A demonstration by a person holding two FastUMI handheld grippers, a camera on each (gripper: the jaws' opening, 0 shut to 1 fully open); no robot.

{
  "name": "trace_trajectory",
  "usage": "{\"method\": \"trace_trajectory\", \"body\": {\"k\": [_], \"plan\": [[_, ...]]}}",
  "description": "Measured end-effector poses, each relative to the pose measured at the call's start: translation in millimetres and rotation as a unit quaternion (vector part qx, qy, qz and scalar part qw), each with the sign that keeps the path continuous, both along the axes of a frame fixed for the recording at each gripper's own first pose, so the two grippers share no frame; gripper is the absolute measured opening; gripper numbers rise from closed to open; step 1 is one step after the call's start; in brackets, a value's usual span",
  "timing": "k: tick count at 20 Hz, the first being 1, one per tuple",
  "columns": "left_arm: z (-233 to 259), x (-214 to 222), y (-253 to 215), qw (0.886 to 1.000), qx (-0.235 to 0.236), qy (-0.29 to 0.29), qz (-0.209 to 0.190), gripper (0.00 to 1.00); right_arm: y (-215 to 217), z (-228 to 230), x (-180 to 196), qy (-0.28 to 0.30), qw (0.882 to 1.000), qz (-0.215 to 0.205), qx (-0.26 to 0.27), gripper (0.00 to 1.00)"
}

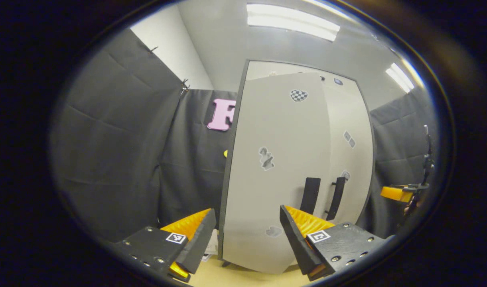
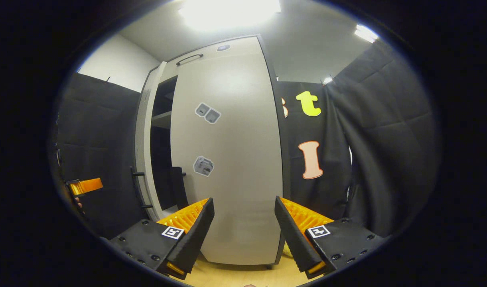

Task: Grab one shoe with the right hand and put it into the shoe cabinet, grab the other shoe with the left hand and put it into the shoe cabinet; then close the right door with the right hand and the left door with the left hand.

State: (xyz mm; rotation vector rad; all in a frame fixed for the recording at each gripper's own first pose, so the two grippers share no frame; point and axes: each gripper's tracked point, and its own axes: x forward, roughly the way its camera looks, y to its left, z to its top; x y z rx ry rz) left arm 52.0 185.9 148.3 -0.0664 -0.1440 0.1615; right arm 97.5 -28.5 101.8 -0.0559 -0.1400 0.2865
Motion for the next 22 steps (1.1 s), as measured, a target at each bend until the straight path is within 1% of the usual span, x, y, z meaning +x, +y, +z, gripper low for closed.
{"method": "trace_trajectory", "body": {"k": [1,2,3,4,6,7,8,9,10,11,12,13,14,15,16,17,18,19,20,21,22], "plan": [[-5.8,1.3,4.5,1.000,-0.012,0.001,-0.008,1.00,-1.3,3.8,-4.2,-0.011,1.000,-0.015,-0.004,0.96],[-11.4,2.4,9.0,1.000,-0.024,0.002,-0.014,1.00,-2.4,3.8,-7.5,-0.020,0.999,-0.029,-0.011,0.96],[-16.1,2.6,11.9,0.999,-0.035,0.002,-0.022,1.00,-4.3,1.7,-9.9,-0.022,0.999,-0.045,-0.018,0.92],[-20.6,2.2,16.1,0.999,-0.042,0.001,-0.026,1.00,-5.8,-3.2,-11.3,-0.019,0.998,-0.057,-0.025,0.96],[-30.0,7.1,26.5,0.999,-0.045,0.003,-0.028,0.87,-5.0,-14.7,-17.3,-0.003,0.997,-0.067,-0.032,0.96],[-35.4,8.5,32.6,0.999,-0.041,0.004,-0.027,0.93,-6.1,-20.5,-20.7,0.000,0.997,-0.072,-0.033,0.96],[-40.3,9.2,36.9,0.999,-0.037,0.006,-0.024,0.93,-9.1,-24.3,-25.0,0.001,0.996,-0.078,-0.033,0.93],[-47.5,7.6,42.6,0.999,-0.036,0.010,-0.021,0.93,-10.8,-30.4,-29.4,0.005,0.996,-0.083,-0.032,0.94],[-53.6,3.2,44.4,0.999,-0.037,0.010,-0.019,0.94,-10.8,-38.0,-32.5,0.013,0.996,-0.085,-0.031,0.97],[-58.4,-4.2,40.7,0.999,-0.039,0.008,-0.022,1.00,-10.8,-45.2,-36.3,0.021,0.996,-0.085,-0.030,0.97],[-60.9,-7.1,37.0,0.999,-0.040,0.006,-0.028,0.94,-11.2,-50.0,-40.2,0.027,0.995,-0.086,-0.030,0.97],[-64.0,-8.8,34.3,0.999,-0.038,0.007,-0.033,0.94,-12.5,-53.5,-43.0,0.030,0.995,-0.088,-0.030,0.94],[-66.1,-9.6,32.6,0.999,-0.031,0.010,-0.034,0.87,-15.0,-56.6,-45.9,0.032,0.995,-0.091,-0.030,0.94],[-69.9,-9.7,33.0,0.999,-0.023,0.015,-0.033,0.87,-16.0,-58.8,-48.1,0.036,0.995,-0.093,-0.030,0.94],[-71.9,-9.5,33.5,0.999,-0.014,0.020,-0.029,0.94,-17.5,-61.9,-49.8,0.041,0.994,-0.094,-0.030,0.94],[-72.3,-10.2,33.4,0.999,-0.005,0.021,-0.028,0.94,-17.5,-63.2,-50.3,0.045,0.994,-0.095,-0.029,0.98],[-70.0,-9.8,32.0,0.999,0.005,0.020,-0.027,0.94,-18.1,-63.7,-51.3,0.047,0.994,-0.096,-0.028,0.98],[-69.2,-10.5,30.8,0.999,0.013,0.019,-0.023,1.00,-18.0,-63.1,-51.5,0.049,0.994,-0.096,-0.027,0.98],[-70.0,-10.5,30.6,0.999,0.019,0.020,-0.019,1.00,-17.4,-63.3,-51.1,0.051,0.994,-0.096,-0.026,0.98],[-74.1,-11.1,29.8,0.999,0.019,0.022,-0.016,0.94,-16.7,-62.9,-50.4,0.052,0.994,-0.096,-0.025,0.98],[-78.1,-8.8,26.0,0.999,0.011,0.024,-0.022,0.93,-17.0,-63.0,-49.3,0.052,0.994,-0.095,-0.026,0.98]]}}
